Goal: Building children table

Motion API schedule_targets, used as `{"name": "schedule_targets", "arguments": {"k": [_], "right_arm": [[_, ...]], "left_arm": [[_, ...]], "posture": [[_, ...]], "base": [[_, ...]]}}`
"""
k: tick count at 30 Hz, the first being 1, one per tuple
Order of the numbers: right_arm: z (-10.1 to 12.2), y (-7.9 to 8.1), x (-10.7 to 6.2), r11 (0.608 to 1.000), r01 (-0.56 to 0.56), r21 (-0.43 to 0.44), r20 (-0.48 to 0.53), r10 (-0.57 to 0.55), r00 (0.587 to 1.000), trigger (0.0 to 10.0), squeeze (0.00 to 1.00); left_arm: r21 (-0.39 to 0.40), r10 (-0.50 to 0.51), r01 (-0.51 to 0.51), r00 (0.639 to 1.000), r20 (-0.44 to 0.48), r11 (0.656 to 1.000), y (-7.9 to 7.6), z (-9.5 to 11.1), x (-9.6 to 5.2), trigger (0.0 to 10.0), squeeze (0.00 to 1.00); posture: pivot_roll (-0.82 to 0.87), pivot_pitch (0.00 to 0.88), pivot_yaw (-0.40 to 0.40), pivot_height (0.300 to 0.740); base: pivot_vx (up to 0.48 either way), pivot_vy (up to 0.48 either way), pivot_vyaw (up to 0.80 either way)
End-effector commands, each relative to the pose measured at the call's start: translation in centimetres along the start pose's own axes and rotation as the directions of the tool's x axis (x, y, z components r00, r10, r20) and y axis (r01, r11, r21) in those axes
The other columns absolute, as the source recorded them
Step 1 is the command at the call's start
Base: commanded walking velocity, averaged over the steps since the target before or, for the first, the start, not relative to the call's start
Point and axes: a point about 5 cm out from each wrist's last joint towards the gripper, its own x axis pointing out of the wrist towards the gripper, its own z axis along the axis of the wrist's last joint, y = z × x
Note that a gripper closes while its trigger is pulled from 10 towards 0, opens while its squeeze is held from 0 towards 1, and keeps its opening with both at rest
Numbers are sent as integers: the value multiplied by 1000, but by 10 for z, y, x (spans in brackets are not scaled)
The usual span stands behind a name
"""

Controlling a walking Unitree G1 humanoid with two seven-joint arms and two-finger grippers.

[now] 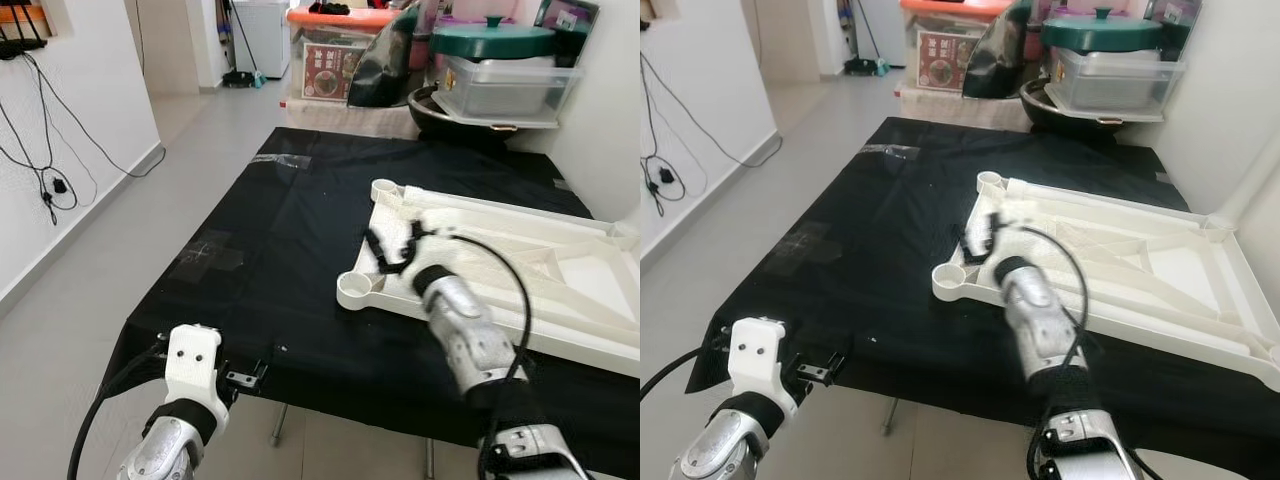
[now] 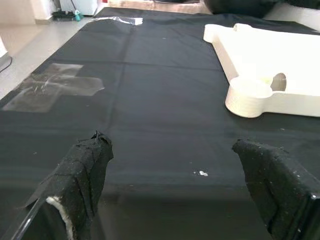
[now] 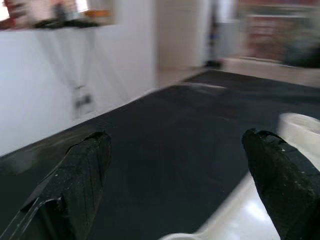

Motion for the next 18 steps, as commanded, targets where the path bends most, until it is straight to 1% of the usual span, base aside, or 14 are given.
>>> {"name": "schedule_targets", "arguments": {"k": [1, 2, 5, 6, 7, 9, 10, 12, 13, 14, 15, 18], "right_arm": [[-5, 2, -3, 999, -39, -20, -19, 38, 999, 10000, 0], [-7, 4, -1, 998, -52, -41, -43, 50, 998, 10000, 0], [-7, 4, -1, 998, -52, -41, -43, 50, 998, 10000, 0], [-6, 6, 3, 996, -60, -72, -49, 57, 997, 10000, 0], [-7, 15, 8, 990, -88, -110, -73, 80, 994, 10000, 0], [-7, 15, 8, 990, -88, -110, -73, 80, 994, 10000, 0], [-12, 22, 11, 981, -116, -153, -108, 100, 989, 10000, 0], [-29, 38, 14, 954, -215, -211, -232, 164, 959, 10000, 0], [-29, 38, 14, 954, -215, -211, -232, 164, 959, 10000, 0], [-37, 41, 15, 942, -243, -232, -279, 175, 944, 10000, 0], [-37, 41, 15, 942, -243, -232, -279, 175, 944, 10000, 0], [-50, 45, 19, 919, -305, -249, -369, 201, 908, 10000, 0]], "left_arm": [[-4, 6, -6, 1000, -19, 1000, -1, -4, 0, 10000, 0], [-5, 8, -8, 1000, -18, 1000, -1, -4, 0, 10000, 0], [-5, 8, -8, 1000, -18, 1000, -1, -4, 0, 10000, 0], [-6, 9, -9, 1000, -17, 1000, -1, -4, 0, 10000, 0], [-5, 11, -11, 1000, -15, 1000, -1, -4, 1, 10000, 0], [-5, 11, -11, 1000, -15, 1000, -1, -4, 1, 10000, 0], [-4, 11, -11, 1000, -13, 1000, -1, -4, 1, 10000, 0], [-1, 9, -9, 1000, -12, 1000, -2, -4, 2, 10000, 0], [-1, 9, -9, 1000, -12, 1000, -2, -4, 2, 10000, 0], [-1, 8, -8, 1000, -11, 1000, -2, -4, 3, 10000, 0], [-1, 8, -8, 1000, -11, 1000, -2, -4, 3, 10000, 0], [1, 5, -5, 1000, -9, 1000, -2, -4, 5, 10000, 0]], "posture": [[147, 0, -77, 740], [144, 0, -78, 740], [144, 0, -78, 740], [139, 0, -81, 740], [142, 0, -83, 740], [142, 0, -83, 740], [142, 0, -81, 740], [145, 0, -79, 740], [145, 0, -79, 740], [145, 0, -79, 740], [145, 0, -79, 740], [152, 0, -84, 740]], "base": [[0, 0, 0], [0, 0, 0], [0, 0, 0], [0, 0, 0], [0, 0, 0], [0, 0, 0], [0, 0, 0], [0, 0, 0], [0, 0, 0], [0, 0, 0], [0, 0, 0], [0, 0, 0]]}}
